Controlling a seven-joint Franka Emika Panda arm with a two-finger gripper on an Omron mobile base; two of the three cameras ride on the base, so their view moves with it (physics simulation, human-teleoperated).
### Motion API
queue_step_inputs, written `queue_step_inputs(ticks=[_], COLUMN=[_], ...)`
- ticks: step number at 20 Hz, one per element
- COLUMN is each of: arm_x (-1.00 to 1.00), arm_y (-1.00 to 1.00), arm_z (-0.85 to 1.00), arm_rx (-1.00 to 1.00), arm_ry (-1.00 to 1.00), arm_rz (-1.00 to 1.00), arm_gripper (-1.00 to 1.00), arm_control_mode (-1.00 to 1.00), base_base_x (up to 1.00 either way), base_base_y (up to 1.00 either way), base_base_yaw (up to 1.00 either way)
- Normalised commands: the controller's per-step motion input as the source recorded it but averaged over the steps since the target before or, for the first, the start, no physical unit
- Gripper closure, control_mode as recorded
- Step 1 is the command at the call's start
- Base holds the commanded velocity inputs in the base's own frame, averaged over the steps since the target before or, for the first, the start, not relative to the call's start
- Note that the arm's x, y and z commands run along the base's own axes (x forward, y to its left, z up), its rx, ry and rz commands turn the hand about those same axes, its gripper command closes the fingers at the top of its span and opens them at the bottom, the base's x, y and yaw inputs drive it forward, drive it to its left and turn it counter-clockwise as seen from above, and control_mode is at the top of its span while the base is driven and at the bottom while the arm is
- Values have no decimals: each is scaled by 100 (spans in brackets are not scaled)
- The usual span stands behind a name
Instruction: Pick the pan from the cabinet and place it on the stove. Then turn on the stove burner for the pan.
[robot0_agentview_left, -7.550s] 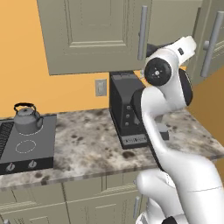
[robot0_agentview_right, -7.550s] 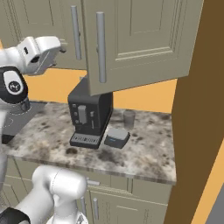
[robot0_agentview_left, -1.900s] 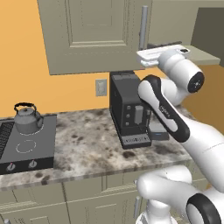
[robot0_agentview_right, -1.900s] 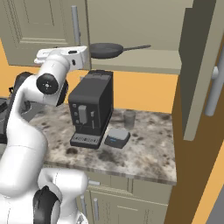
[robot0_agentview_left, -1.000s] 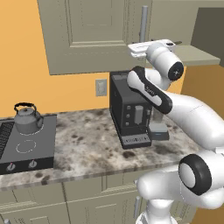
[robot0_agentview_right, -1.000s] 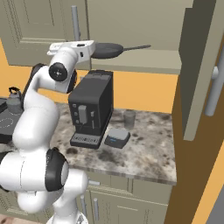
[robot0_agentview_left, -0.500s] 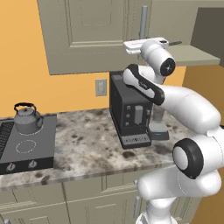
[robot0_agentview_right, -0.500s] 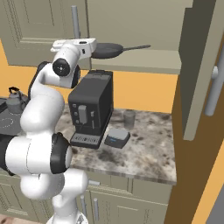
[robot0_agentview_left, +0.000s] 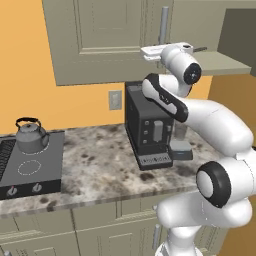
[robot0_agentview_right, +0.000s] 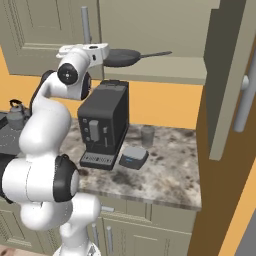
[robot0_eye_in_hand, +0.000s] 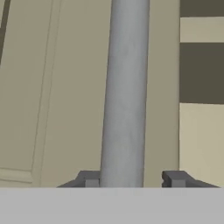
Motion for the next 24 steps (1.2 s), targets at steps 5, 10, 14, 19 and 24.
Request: queue_step_inputs(ticks=[5, 10, 14, 19, 24], arm_x=[-1, -43, -94, -99, -97], arm_y=[82, 90, 89, 95, 100], arm_z=[-7, 0, 0, 0, 0], arm_rx=[-2, -4, -5, -7, -11], arm_ry=[1, 2, 0, 0, 0], arm_rz=[0, 8, 12, 9, 6], arm_gripper=[100, 100, 100, 100, 100], arm_control_mode=[-100, -100, -100, -100, -100], base_base_x=[0, 0, 0, 0, 0], base_base_y=[0, 0, 0, 0, 0], base_base_yaw=[0, 0, 0, 0, 0])
